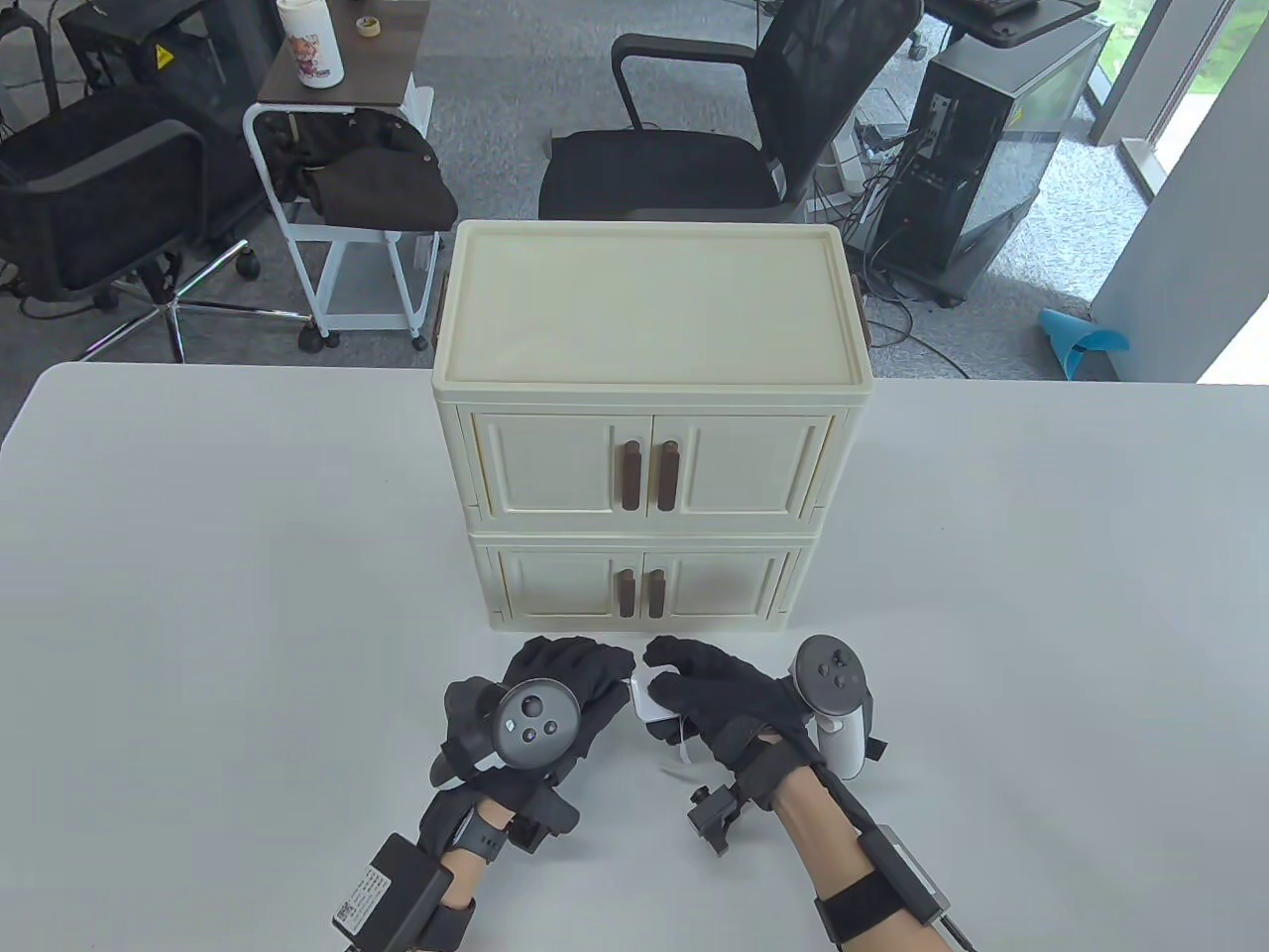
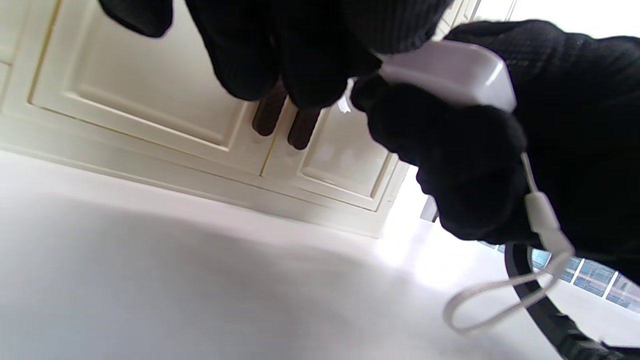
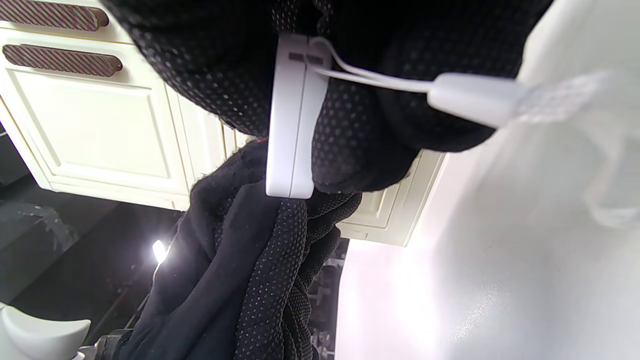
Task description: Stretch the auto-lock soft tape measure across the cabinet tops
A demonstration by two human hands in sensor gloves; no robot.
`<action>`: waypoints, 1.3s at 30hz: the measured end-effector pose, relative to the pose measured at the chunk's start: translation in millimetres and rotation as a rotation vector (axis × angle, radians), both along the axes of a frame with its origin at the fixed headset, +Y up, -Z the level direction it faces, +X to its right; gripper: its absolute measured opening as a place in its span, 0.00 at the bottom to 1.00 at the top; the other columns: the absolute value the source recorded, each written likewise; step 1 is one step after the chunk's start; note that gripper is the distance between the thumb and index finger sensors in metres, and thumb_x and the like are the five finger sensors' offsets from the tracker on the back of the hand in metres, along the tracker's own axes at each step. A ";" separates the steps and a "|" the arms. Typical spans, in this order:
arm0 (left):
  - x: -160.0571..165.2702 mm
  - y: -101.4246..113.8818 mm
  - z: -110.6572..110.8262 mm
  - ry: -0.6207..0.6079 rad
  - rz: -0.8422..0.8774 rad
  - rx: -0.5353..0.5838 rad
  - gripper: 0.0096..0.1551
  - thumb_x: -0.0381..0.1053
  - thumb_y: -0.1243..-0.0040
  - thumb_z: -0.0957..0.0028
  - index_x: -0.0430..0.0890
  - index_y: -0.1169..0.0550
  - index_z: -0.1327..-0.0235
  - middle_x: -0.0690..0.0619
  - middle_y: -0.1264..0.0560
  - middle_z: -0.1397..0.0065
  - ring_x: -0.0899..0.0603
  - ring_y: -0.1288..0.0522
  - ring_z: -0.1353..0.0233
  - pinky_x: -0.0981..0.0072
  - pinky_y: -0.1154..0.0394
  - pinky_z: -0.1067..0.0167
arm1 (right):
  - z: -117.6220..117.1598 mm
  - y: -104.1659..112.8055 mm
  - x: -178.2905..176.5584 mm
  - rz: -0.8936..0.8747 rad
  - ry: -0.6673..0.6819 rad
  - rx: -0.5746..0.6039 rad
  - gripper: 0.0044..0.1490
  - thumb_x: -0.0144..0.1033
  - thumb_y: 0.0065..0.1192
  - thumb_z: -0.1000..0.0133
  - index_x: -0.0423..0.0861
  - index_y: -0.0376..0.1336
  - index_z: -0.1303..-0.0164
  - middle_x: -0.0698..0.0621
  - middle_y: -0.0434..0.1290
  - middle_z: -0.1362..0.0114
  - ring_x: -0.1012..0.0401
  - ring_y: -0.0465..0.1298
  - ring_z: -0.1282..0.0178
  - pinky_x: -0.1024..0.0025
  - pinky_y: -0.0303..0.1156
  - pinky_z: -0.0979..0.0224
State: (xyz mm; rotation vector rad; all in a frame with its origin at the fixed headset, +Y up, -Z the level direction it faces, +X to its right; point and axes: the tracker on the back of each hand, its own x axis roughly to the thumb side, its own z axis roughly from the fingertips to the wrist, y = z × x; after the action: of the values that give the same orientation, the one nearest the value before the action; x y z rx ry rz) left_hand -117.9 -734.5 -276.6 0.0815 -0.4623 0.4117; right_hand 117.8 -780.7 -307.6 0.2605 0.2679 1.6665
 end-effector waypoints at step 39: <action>-43.7 11.0 0.3 0.104 0.058 0.000 0.43 0.66 0.51 0.36 0.46 0.43 0.14 0.44 0.37 0.12 0.34 0.38 0.13 0.28 0.42 0.23 | -33.1 25.4 -50.7 1.090 0.096 -0.131 0.29 0.31 0.72 0.42 0.41 0.68 0.30 0.38 0.77 0.36 0.50 0.86 0.49 0.59 0.86 0.49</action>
State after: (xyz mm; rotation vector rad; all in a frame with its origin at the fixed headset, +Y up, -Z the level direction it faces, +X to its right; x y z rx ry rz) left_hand -161.6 -723.5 -276.3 0.1157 -0.3577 0.4620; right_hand 67.0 -755.3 -340.8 0.0826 0.6667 2.6957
